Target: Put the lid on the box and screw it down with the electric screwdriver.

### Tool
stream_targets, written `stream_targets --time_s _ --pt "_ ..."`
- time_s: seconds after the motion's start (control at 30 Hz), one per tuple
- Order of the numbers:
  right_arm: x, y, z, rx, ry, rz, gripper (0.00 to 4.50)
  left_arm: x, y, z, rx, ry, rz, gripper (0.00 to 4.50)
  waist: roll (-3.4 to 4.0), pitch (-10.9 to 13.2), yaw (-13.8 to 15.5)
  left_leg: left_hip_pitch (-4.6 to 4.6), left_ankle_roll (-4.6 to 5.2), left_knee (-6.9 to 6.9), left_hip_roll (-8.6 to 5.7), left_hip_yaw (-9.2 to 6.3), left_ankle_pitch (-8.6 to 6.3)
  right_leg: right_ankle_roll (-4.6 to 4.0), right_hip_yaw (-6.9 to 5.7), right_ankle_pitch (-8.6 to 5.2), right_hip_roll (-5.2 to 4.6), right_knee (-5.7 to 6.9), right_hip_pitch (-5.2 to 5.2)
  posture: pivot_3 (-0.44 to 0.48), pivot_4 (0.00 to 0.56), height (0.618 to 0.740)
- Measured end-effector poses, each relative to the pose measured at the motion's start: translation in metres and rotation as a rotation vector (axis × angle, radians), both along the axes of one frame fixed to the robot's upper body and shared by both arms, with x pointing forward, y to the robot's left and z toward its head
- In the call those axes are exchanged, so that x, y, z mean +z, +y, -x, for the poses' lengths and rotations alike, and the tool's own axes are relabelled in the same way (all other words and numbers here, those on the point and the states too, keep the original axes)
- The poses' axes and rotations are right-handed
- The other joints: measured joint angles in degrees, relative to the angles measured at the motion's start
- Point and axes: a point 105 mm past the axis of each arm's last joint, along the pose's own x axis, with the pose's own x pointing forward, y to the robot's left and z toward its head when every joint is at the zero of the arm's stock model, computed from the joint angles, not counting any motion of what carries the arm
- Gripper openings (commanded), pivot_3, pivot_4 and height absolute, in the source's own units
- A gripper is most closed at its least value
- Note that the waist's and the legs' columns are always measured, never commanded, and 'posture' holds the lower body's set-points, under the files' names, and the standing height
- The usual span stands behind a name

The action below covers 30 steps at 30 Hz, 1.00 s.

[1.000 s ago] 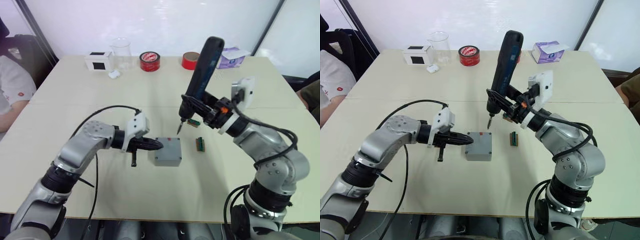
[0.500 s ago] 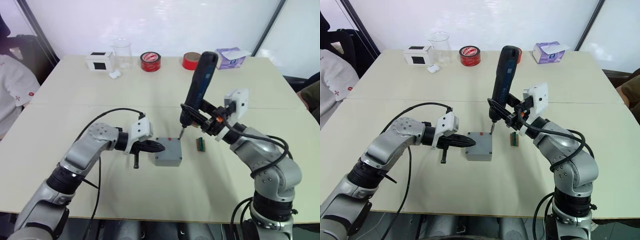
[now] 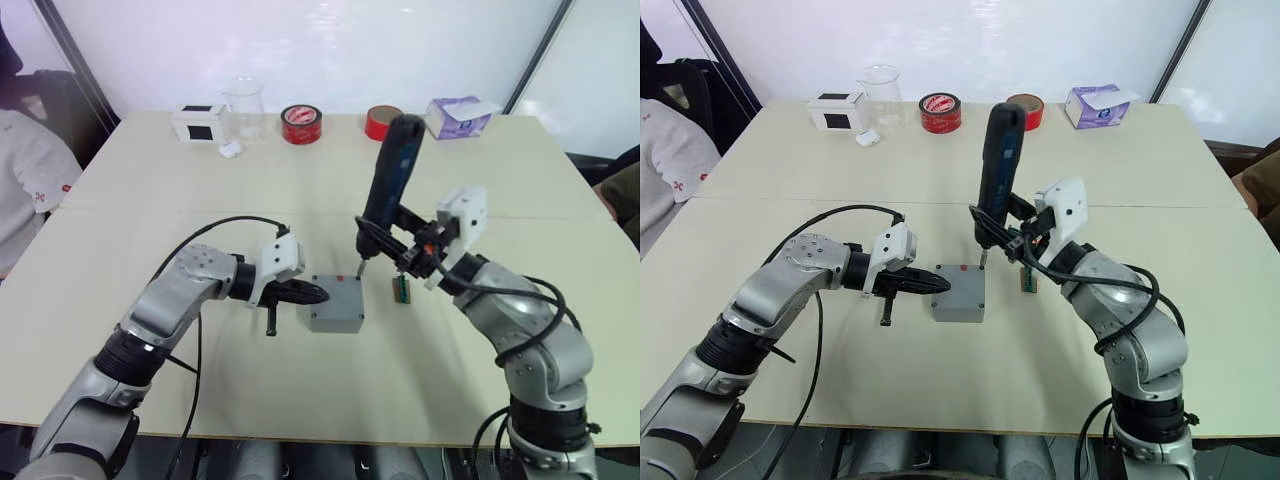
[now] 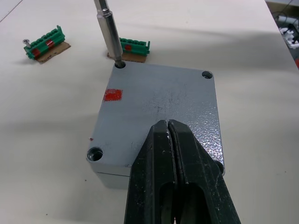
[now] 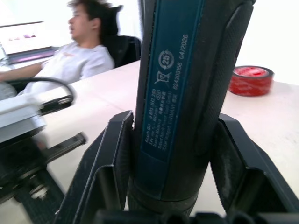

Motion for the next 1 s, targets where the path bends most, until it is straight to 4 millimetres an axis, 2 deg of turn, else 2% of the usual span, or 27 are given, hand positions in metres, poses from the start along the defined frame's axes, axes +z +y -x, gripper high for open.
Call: stream_targets --time_s 0.43,0.63,0.8,0.87,1.0 --pt "-0.012 0.003 0.004 -0.003 0.001 0.044 1.83 0.0 -0.003 -0.003 0.014 0.014 -0.041 0.0 -0.63 -0.4 0.0 0.75 0.05 -0.13 0.04 -0.02 -0.03 -0.23 0.04 -0.14 0.0 -0.03 0.63 0.0 0.15 0.74" --pt "-0.014 0.006 0.005 0.006 0.003 0.047 1.83 0.016 -0.013 -0.001 0.007 0.013 -0.046 0.0 -0.74 -0.5 -0.1 0.81 0.05 -0.23 0.04 -0.01 -0.03 -0.26 0.06 -0.17 0.01 -0.03 0.63 0.0 0.15 0.74" --pt "-0.015 0.007 0.003 -0.011 0.007 0.053 1.83 0.04 -0.025 0.005 -0.014 -0.006 -0.043 0.0 -0.78 -0.7 -0.1 0.85 0.05 -0.28 0.04 -0.01 -0.03 -0.26 0.09 -0.19 0.02 -0.04 0.64 0.0 0.15 0.74" --pt "-0.016 0.008 0.003 -0.007 0.009 0.053 1.83 0.039 -0.026 0.005 -0.008 0.004 -0.048 0.0 -0.82 -0.8 -0.2 0.91 0.05 -0.34 0.04 0.01 -0.03 -0.28 0.11 -0.23 0.03 -0.03 0.66 0.0 0.15 0.74" --pt "-0.016 0.009 0.002 -0.01 0.011 0.044 1.83 0.024 -0.02 0.008 0.001 0.044 -0.084 0.0 -0.85 -0.8 -0.1 0.93 0.05 -0.37 0.05 -0.02 -0.03 -0.31 0.11 -0.24 0.06 -0.02 0.65 0.0 0.15 0.74"
